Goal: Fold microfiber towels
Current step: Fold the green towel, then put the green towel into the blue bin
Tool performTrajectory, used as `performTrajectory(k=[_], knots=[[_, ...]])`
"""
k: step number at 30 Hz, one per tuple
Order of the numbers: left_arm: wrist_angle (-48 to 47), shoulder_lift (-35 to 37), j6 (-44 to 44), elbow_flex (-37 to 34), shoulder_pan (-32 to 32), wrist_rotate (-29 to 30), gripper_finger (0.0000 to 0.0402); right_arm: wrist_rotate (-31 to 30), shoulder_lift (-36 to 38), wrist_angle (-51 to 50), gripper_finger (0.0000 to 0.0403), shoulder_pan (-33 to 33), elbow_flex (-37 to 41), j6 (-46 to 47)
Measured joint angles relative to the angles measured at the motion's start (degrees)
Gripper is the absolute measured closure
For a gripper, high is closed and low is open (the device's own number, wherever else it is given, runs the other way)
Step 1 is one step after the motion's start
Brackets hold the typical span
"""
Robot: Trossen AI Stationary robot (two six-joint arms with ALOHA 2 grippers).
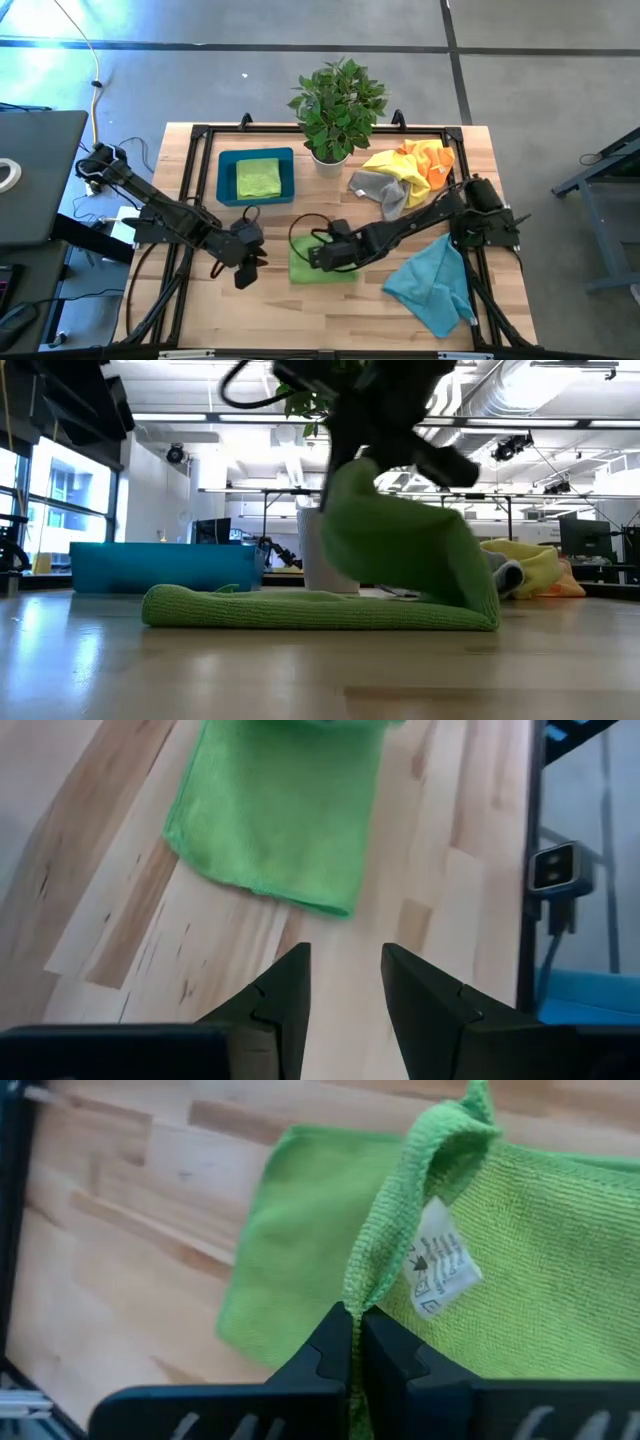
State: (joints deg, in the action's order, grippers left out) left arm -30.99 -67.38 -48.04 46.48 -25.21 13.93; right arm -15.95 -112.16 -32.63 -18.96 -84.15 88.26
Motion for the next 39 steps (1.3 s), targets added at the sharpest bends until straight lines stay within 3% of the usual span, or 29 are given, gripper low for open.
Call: performTrajectory(k=[10,19,22,32,39], knots=[[-0.25,1.98,-0.01,0.00,-1.27,1.68,0.0287,1.04,-7.43,4.53,0.0402,-0.02,-6.21,-3.57],[-0.58,1.98,0.09,0.00,-1.25,2.40,0.0287,-0.12,-7.67,5.89,0.0399,-0.02,-6.48,-7.06],[-0.95,1.98,0.18,0.00,-1.25,3.29,0.0287,-0.12,-7.67,7.21,0.0376,-0.02,-6.44,-9.43],[-0.95,1.98,0.19,0.00,-1.16,3.48,0.0287,0.22,-7.67,15.10,0.0245,0.62,-6.69,-22.49],[-0.95,1.96,0.15,0.00,-1.18,3.46,0.0287,9.34,-5.69,7.83,0.0229,1.40,-6.87,-27.87]])
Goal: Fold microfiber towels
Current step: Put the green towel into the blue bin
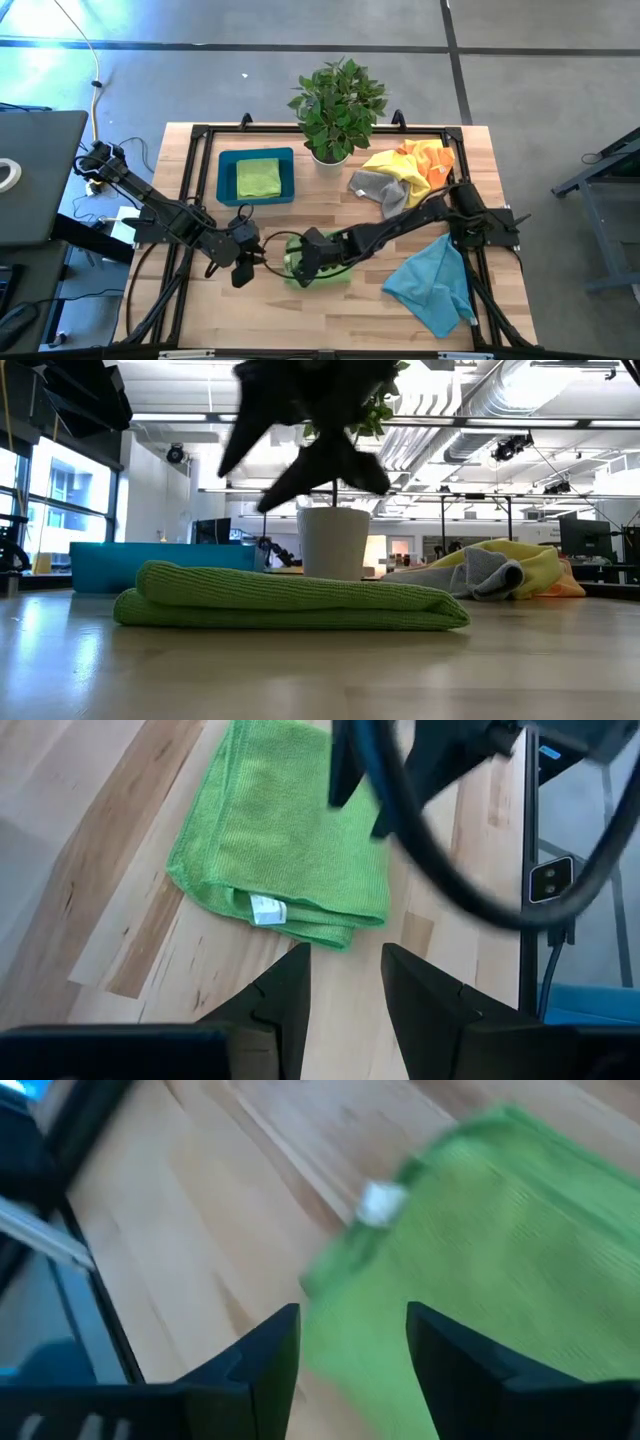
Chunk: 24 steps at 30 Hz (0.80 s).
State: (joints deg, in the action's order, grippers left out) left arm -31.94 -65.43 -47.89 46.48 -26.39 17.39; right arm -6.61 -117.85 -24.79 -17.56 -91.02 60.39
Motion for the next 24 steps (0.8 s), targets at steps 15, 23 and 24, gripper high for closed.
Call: performTrajectory(k=[15,23,24], knots=[[-0.31,-2.05,-6.63,-0.02,0.13,3.21,0.0287,1.06,7.92,-39.77,0.0251,1.22,0.12,-0.66],[-0.23,-11.77,-16.94,-0.12,2.76,2.68,0.0287,5.78,13.48,-33.80,0.0258,1.44,16.37,2.39],[0.78,-13.16,-18.00,-0.06,3.31,1.72,0.0286,6.55,14.86,-30.99,0.0258,1.44,19.55,4.21]])
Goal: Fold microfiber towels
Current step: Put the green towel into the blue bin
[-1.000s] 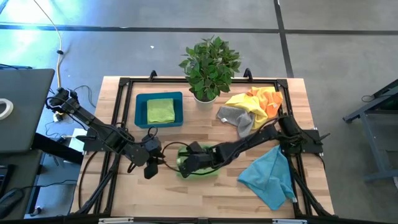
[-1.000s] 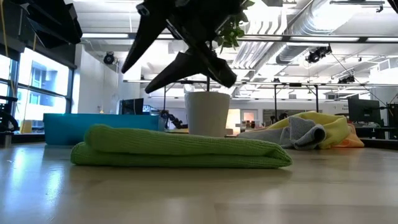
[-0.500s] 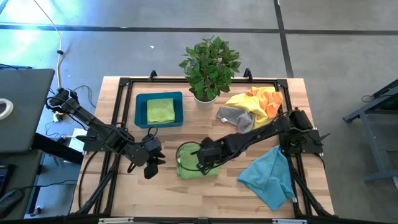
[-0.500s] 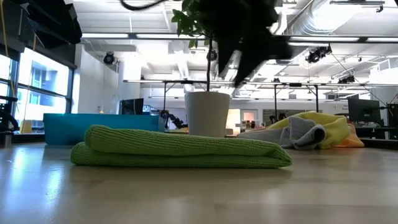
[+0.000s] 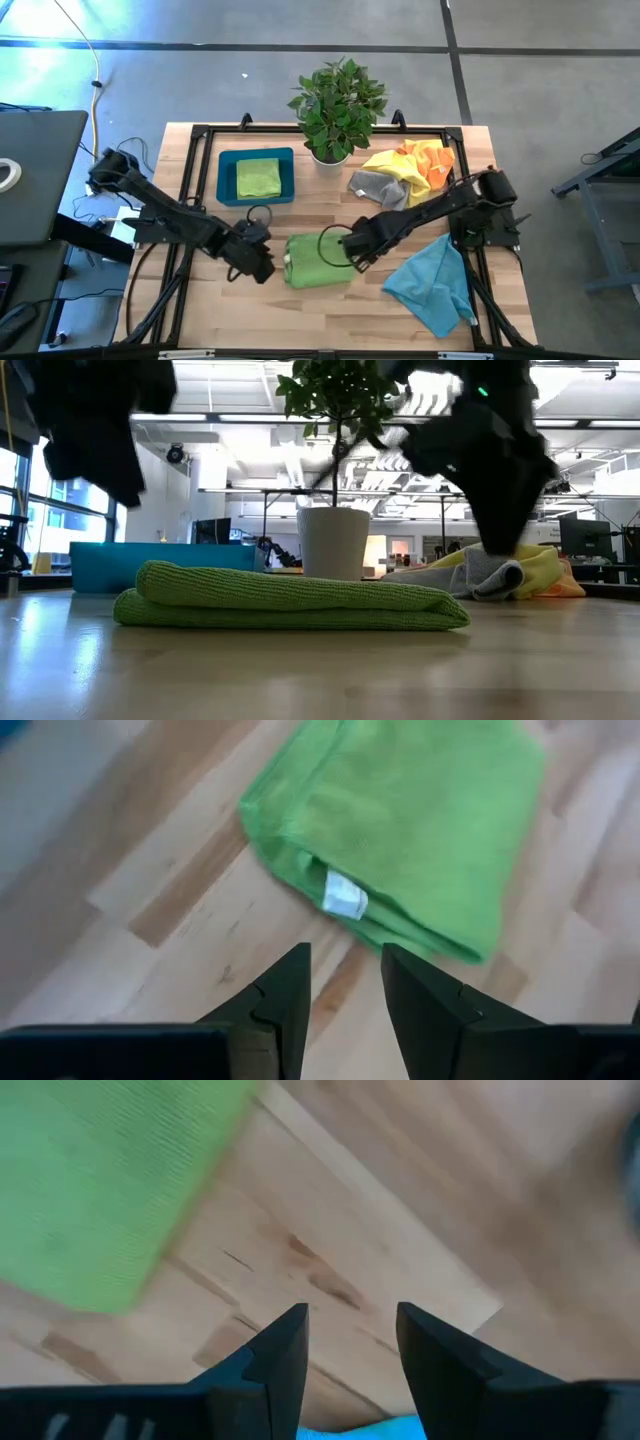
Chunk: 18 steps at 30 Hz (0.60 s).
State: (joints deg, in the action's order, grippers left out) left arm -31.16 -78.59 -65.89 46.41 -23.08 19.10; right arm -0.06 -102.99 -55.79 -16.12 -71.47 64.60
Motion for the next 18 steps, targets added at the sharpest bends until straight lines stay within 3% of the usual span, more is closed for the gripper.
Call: performTrajectory(k=[5,9,15,18], knots=[[2.84,-4.36,-1.42,0.04,2.17,-5.43,0.0275,-0.10,8.22,27.26,0.0268,-0.78,13.75,8.60],[6.48,-5.82,-1.45,0.06,3.17,-7.74,0.0261,-3.13,9.68,46.10,0.0263,-1.62,22.17,14.28],[11.44,-6.68,-2.93,-0.05,3.59,-8.71,0.0243,-4.02,9.58,51.12,0.0214,-3.08,26.07,16.17],[17.22,-6.68,1.56,0.02,3.61,-8.30,0.0237,-4.02,9.73,50.75,0.0193,-3.58,26.28,13.42]])
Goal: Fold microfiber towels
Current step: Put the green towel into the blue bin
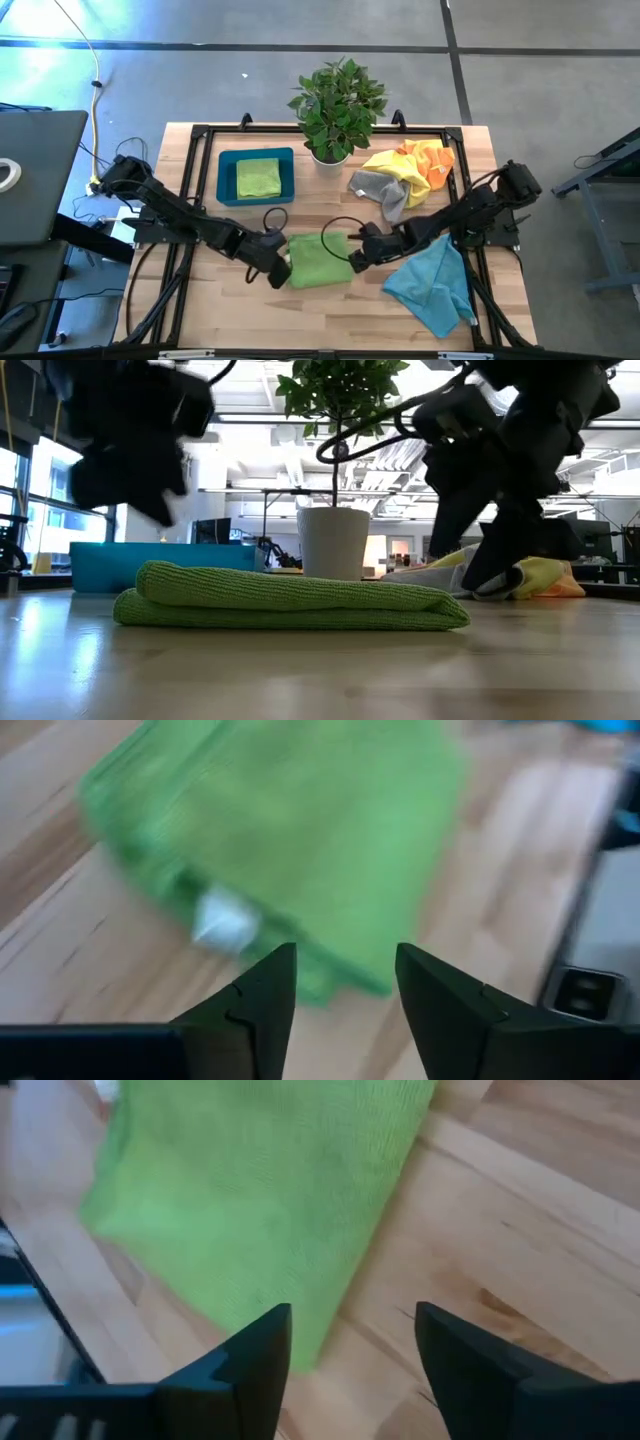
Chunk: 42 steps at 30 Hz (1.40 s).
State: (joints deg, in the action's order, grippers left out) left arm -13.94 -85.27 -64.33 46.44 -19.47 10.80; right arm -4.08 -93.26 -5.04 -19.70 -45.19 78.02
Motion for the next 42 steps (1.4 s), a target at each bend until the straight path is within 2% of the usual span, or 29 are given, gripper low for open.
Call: performTrajectory(k=[4,7,13,17,25,30,34,38,42], knots=[[10.49,-0.05,17.46,0.04,-0.04,1.33,0.0236,0.13,-0.02,-0.24,0.0186,-0.32,0.00,-3.51],[14.23,-1.92,25.96,0.06,0.58,2.15,0.0235,0.79,-0.02,-0.13,0.0189,-0.32,0.00,-4.53],[15.46,-7.92,38.34,0.00,0.72,4.39,0.0236,0.92,-0.02,-0.35,0.0196,-0.64,0.00,-6.41],[15.33,-11.38,39.94,0.02,0.67,4.38,0.0236,0.90,-0.02,-0.63,0.0197,-0.62,0.00,-6.73],[9.42,-14.53,32.87,0.02,0.71,3.34,0.0236,0.88,-0.02,-1.23,0.0197,-0.62,0.00,-7.56],[0.60,-12.71,23.52,0.15,-0.04,2.24,0.0236,0.85,-0.02,-1.51,0.0197,-0.47,-0.02,-8.02],[-2.22,-10.49,19.26,-0.02,-1.49,0.90,0.0236,0.82,-0.02,-1.53,0.0197,-0.07,-0.02,-8.04],[-2.34,-6.18,9.67,0.51,-1.75,-0.08,0.0236,0.59,-0.02,-1.51,0.0197,0.63,-0.02,-9.55],[-6.98,-2.07,-3.71,0.74,-1.66,3.23,0.0236,0.59,-0.02,-1.26,0.0197,1.74,-0.02,-10.46]])
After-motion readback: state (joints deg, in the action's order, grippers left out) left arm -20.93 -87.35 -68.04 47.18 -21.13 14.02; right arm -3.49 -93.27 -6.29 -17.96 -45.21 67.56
